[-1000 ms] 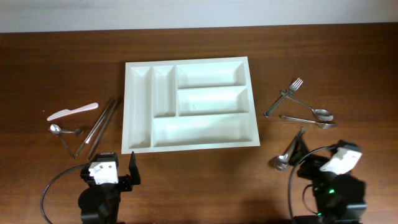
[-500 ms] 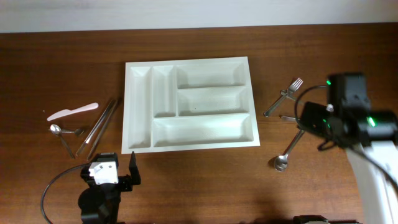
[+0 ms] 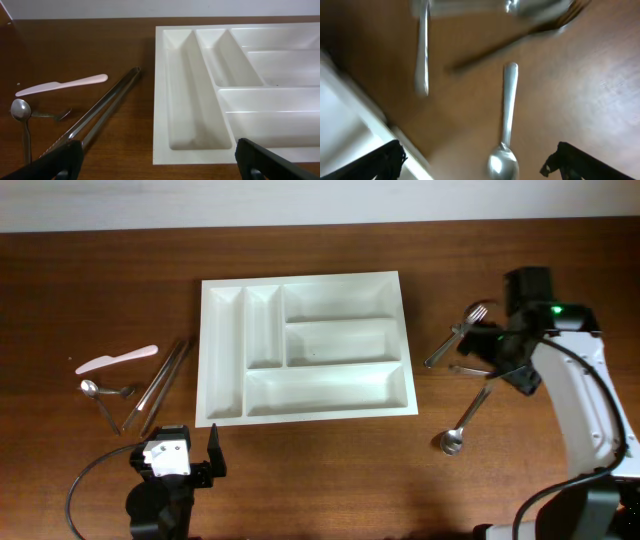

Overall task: Pack container
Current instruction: 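Lower the right gripper and grasp the silver fork, then lift the fork and carry it over the tray's middle compartment, then release the fork into the compartment and withdraw the right gripper, then move the right gripper over the silver spoon on the right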

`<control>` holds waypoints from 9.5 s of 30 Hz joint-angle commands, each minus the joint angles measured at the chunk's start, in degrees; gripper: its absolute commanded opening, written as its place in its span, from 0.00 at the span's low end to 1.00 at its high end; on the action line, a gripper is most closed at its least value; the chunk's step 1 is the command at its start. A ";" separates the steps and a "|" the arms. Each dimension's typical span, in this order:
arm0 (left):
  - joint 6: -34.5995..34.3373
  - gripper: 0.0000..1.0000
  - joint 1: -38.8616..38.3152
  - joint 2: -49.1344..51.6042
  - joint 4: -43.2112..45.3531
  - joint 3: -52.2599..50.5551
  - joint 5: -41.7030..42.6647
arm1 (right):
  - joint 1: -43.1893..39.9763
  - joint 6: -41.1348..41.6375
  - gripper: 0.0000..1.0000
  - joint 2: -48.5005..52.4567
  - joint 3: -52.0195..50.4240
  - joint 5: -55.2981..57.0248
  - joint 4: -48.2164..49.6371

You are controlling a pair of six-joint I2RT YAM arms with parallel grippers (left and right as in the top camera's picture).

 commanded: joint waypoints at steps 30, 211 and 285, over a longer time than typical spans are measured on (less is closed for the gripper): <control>1.09 0.99 -0.02 -0.44 -0.24 -0.11 0.44 | -15.26 17.40 0.93 21.03 0.48 1.31 5.20; 1.09 0.99 -0.02 -0.44 -0.24 -0.11 0.42 | -16.79 -27.56 0.97 35.30 45.94 -33.86 -18.29; 1.09 0.99 0.00 -0.44 -0.24 -0.11 0.44 | -31.15 -25.70 0.87 35.28 18.58 -26.38 -2.27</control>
